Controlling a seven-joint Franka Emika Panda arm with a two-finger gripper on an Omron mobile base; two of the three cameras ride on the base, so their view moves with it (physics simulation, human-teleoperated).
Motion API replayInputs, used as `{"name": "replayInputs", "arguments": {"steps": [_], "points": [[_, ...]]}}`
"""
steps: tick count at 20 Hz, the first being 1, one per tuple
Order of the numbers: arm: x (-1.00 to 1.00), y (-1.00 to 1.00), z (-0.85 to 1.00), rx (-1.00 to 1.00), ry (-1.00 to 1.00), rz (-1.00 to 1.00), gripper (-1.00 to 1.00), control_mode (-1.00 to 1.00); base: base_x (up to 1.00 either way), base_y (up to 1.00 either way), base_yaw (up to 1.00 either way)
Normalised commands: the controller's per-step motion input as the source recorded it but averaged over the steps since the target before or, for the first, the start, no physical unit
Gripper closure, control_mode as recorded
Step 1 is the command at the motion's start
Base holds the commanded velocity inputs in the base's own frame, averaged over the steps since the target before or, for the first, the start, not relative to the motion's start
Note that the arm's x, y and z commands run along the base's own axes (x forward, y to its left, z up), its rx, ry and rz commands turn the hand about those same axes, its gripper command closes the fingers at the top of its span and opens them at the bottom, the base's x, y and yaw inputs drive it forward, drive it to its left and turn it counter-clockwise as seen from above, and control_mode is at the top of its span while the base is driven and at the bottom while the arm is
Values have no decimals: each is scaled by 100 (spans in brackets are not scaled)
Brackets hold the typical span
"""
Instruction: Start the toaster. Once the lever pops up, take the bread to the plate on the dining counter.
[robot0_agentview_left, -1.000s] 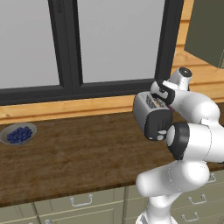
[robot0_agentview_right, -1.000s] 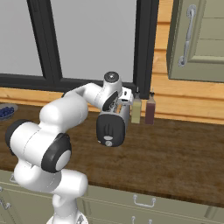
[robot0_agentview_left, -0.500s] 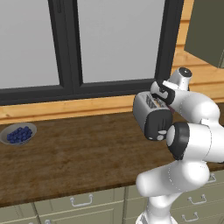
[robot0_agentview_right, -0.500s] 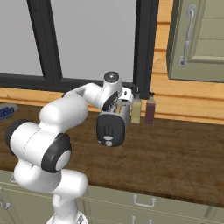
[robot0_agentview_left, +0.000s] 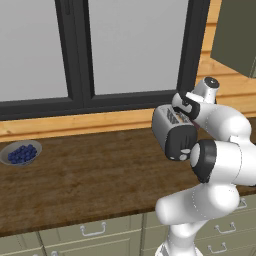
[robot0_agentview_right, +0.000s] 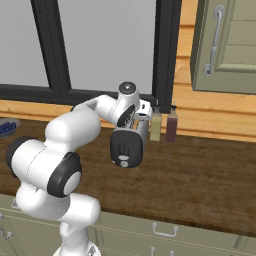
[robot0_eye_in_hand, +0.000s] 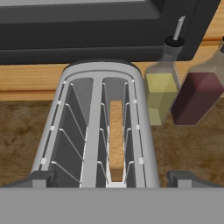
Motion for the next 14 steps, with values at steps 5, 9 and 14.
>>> {"name": "replayInputs", "arguments": {"steps": [5,9,14], "points": [[0,0,0,0,0,0,-100,-100,0,0,0],[0,0,0,0,0,0,-100,-100,0,0,0],[0,0,0,0,0,0,-100,-100,0,0,0]]}}
